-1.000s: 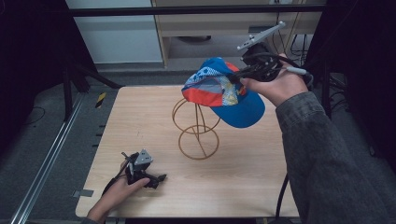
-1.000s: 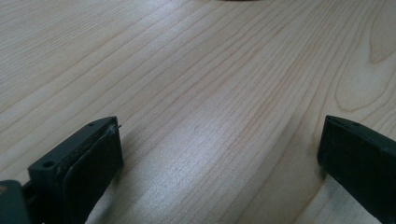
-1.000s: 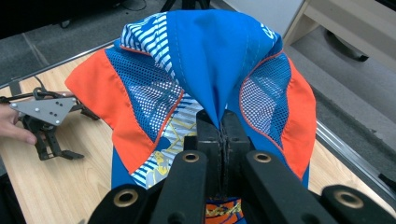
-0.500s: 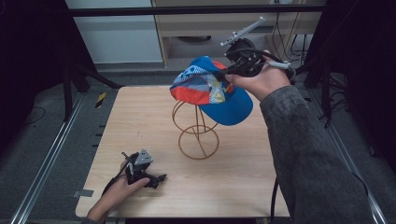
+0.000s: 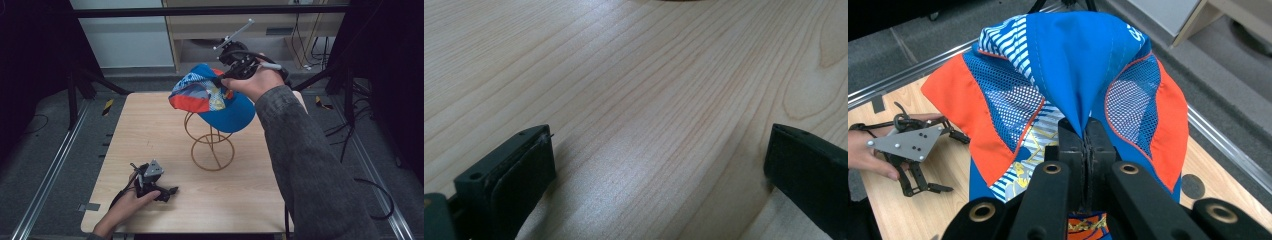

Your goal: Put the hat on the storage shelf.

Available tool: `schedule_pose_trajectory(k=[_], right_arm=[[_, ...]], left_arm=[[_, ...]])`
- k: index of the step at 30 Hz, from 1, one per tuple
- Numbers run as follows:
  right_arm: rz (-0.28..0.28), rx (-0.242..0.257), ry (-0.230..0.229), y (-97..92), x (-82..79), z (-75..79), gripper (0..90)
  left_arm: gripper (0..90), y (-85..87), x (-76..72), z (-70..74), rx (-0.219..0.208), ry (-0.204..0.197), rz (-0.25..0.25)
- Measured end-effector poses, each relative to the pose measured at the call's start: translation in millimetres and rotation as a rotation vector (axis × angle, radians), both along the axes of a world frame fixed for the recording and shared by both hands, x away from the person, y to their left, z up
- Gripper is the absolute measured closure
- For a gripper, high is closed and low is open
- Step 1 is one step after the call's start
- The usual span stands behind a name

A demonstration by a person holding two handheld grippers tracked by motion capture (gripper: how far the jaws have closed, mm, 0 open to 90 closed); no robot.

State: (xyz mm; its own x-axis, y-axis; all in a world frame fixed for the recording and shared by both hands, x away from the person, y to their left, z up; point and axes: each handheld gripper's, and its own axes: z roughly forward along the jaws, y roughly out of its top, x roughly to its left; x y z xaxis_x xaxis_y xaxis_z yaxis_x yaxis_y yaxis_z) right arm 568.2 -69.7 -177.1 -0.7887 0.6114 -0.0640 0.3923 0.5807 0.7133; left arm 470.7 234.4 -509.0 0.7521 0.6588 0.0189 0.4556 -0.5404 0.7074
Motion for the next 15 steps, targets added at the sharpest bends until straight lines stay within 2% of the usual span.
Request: schedule_pose_trajectory(k=[7, 15], right_arm=[[-0.008, -0.044, 0.035, 12.6, 12.8, -13.5, 88.8], [-0.007, -0.073, 0.054, 22.3, 21.7, -28.3, 88.6]], left_arm=[[0.0, 0.0, 0.0, 0.0, 0.0, 0.0, 0.0], [0.0, 0.0, 0.0, 0.0, 0.0, 0.0, 0.0]])
